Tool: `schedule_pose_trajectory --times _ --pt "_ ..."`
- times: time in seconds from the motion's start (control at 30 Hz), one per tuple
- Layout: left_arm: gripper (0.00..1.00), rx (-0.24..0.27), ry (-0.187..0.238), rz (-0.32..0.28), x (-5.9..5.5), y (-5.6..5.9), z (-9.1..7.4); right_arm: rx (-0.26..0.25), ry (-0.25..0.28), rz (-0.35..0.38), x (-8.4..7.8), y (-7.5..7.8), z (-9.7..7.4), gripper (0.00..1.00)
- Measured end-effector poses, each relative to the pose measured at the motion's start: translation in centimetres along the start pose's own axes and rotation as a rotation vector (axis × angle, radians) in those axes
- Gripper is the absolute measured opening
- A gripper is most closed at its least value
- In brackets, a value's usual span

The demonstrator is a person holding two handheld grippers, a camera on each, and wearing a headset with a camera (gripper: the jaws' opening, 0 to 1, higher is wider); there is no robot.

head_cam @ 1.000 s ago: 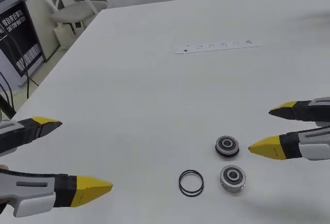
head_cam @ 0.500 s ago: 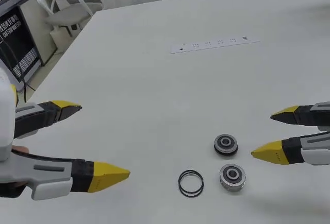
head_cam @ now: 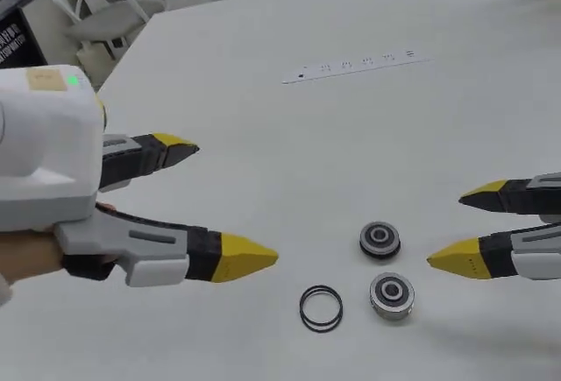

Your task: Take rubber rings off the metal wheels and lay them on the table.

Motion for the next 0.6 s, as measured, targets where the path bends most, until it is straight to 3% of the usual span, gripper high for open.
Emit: schedule_pose_trajectory --times 0.4,0.47,0.5,0.6 --pt "0.89 -0.067 0.011 0.070 2.3 0.5 3.4 0.009 0.002 0.014 -0.5 0.0 0.5 0.57" --pt "0.87 -0.085 0.033 0.070 2.7 0.8 3.9 0.008 0.000 0.018 -0.5 0.0 0.6 0.56" --pt "0.86 -0.094 0.065 0.052 3.1 0.9 4.3 0.008 0.002 0.022 -0.5 0.0 0.6 0.55" --pt "0.82 -0.103 0.085 0.039 3.3 0.7 5.0 0.010 0.005 0.020 -0.5 0.0 0.8 0.54"
Point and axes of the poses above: the centre of the closed fingertips' face, and the gripper's own axes: z roughly forward along the fingers, y roughly to its right, x roughly out of its top, the point moved 6 cm from there along -z, roughly backward along the fingers, and after that the axes turned 5 degrees about -x, right-handed, at the moved point
